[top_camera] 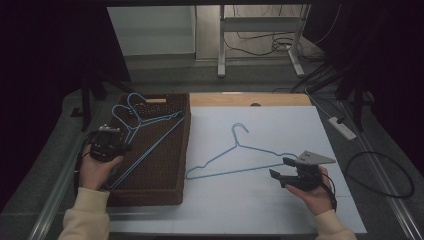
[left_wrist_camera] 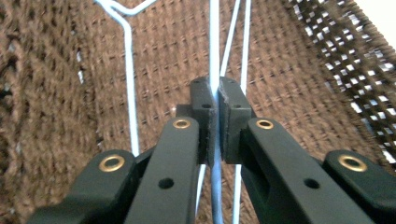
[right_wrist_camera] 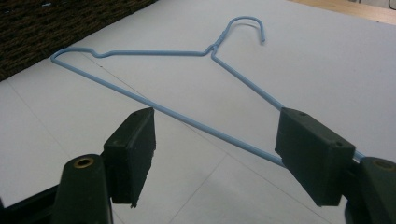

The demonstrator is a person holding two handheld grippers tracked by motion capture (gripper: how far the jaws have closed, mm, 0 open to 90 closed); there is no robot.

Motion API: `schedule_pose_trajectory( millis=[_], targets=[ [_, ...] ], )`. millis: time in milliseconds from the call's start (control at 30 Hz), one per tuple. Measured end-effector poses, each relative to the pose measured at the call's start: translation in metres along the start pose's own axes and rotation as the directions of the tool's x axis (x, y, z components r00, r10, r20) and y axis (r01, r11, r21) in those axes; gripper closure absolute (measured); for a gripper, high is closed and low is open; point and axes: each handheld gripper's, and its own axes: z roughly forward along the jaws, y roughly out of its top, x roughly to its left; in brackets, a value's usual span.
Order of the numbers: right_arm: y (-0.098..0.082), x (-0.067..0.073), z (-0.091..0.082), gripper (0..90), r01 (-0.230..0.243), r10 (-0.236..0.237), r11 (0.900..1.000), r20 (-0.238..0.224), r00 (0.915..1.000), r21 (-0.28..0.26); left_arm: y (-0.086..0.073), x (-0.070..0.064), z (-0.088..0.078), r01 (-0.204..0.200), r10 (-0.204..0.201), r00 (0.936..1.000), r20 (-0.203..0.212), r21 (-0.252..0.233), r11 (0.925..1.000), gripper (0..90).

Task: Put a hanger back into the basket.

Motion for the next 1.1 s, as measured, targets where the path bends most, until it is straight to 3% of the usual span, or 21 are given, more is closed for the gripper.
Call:
schedule_pose_trajectory(
  millis=[200,333,433,467,500,567,633,733,867,933,1000,1100],
  targets=[
    [0.000,0.001,0.001,29.2,0.005,-0.005,1.000,0.001,1.0000,0.006,0.000,0.000,0.009,-0.007,0.013,0.9978,-0.065,0.092,0.9957,85.6],
    [0.000,0.002,0.001,29.1,0.004,-0.004,1.000,0.003,1.0000,0.009,0.000,0.001,0.011,-0.001,0.009,0.9968,-0.079,0.102,0.9948,84.7],
    [0.000,0.002,0.001,29.1,0.004,-0.004,1.000,0.003,1.0000,0.010,0.000,0.000,0.010,-0.002,0.014,0.9930,-0.117,0.097,0.9952,83.7],
    [0.000,0.002,0.001,29.0,0.005,-0.005,1.000,0.002,1.0000,0.011,0.000,0.000,0.010,-0.008,0.019,0.9910,-0.133,0.084,0.9965,78.3],
    [0.000,0.002,0.001,29.0,0.004,-0.004,1.000,0.002,1.0000,0.010,0.000,-0.001,0.008,-0.012,0.021,0.9870,-0.159,0.058,0.9982,64.5],
    [0.000,0.001,0.001,29.0,0.003,-0.003,1.000,0.003,1.0000,0.010,0.000,-0.002,0.007,-0.020,0.028,0.9857,-0.166,0.047,0.9987,59.5],
    [0.000,0.001,0.001,29.0,0.003,-0.003,1.000,0.003,1.0000,0.008,0.001,-0.004,0.003,-0.033,0.033,0.9856,-0.166,0.005,0.9995,48.8],
    [0.000,0.001,0.000,29.0,0.002,-0.002,1.000,0.004,1.0000,0.009,0.002,-0.009,-0.007,-0.050,0.041,0.9919,-0.120,-0.074,0.9960,38.4],
    [0.000,0.000,0.001,29.0,0.000,0.000,1.000,0.004,1.0000,0.010,0.002,-0.015,-0.022,-0.053,0.051,0.9985,-0.019,-0.176,0.9829,35.6],
    [-0.001,-0.001,0.001,29.0,-0.001,0.001,1.000,0.007,1.0000,0.015,0.002,-0.019,-0.029,-0.062,0.072,0.9965,0.041,-0.216,0.9744,33.8],
    [-0.001,-0.001,0.000,28.9,-0.003,0.002,1.000,0.010,0.9999,0.018,0.001,-0.023,-0.034,-0.064,0.093,0.9900,0.106,-0.248,0.9667,32.8],
    [-0.001,-0.002,0.000,28.9,-0.005,0.005,1.000,0.014,0.9999,0.015,0.000,-0.030,-0.040,-0.070,0.121,0.9790,0.164,-0.287,0.9554,32.7]
  ],
)
